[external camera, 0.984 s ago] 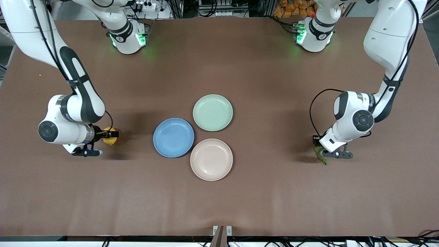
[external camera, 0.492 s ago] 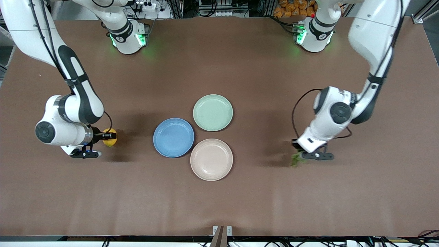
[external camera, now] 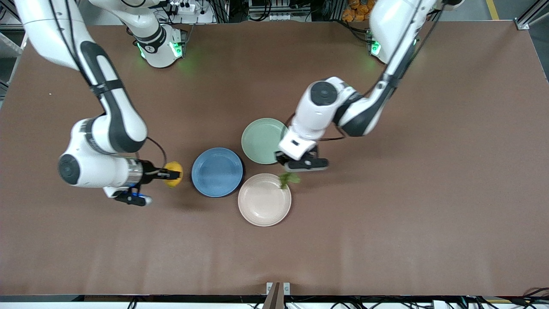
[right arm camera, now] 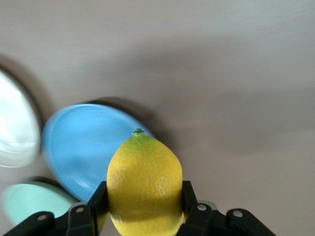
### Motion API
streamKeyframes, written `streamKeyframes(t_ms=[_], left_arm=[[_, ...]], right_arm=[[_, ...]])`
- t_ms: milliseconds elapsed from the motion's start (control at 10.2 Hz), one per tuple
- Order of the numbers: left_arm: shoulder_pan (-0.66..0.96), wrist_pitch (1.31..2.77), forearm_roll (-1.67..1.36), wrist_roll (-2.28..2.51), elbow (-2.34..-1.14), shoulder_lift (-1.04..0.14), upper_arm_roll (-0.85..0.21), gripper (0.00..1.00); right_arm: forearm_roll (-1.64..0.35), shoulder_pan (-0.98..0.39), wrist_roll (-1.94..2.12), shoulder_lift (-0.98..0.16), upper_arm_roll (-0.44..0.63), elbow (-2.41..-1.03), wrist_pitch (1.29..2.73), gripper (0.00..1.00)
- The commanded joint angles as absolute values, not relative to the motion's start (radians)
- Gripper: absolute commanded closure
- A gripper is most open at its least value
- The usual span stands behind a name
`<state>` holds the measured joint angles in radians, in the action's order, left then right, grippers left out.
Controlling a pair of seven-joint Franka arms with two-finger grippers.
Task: Place lemon and lettuce in plates
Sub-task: 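Carry the lemon toward the blue plate while the left gripper carries lettuce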
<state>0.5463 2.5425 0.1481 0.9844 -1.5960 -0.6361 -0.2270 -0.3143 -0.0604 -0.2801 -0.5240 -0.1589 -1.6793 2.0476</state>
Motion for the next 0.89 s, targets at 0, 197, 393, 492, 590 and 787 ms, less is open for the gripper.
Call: streamKeyframes(t_ms=[0,197,393,492,590,787], left_arm=[[0.580,2.572,0.175,1.035,-1.430,-0.802,-0.203,1.00],[0.577,2.611,0.176,1.019,-1.430,-0.831,-0.184,0.92],[0.572,2.611,0.178,0.971,-1.434,-0.828,-0.172,0.30],[0.566,2.602,0.181,0.969,-1.436,-0.809,-0.170,0.00],[0.565,2.555,0.183,0.963,-1.436,-0.773,-0.157,0.00],[0.557,2.398,0.189,0.942,-1.434,-0.659,-0.149,0.00]], right_arm=[[-0.389,-0.129,-0.374,-0.573,-0.164,-1.661,2.118,1.00],[-0.391,-0.144,-0.390,-0.621,-0.164,-1.661,2.138,1.00],[-0.425,-0.141,-0.393,-0.637,-0.164,-1.661,2.146,0.26],[-0.425,-0.143,-0.391,-0.653,-0.164,-1.661,2.151,0.00],[-0.420,-0.131,-0.379,-0.653,-0.164,-1.660,2.148,0.00],[-0.420,-0.127,-0.380,-0.650,-0.164,-1.615,2.140,0.00]])
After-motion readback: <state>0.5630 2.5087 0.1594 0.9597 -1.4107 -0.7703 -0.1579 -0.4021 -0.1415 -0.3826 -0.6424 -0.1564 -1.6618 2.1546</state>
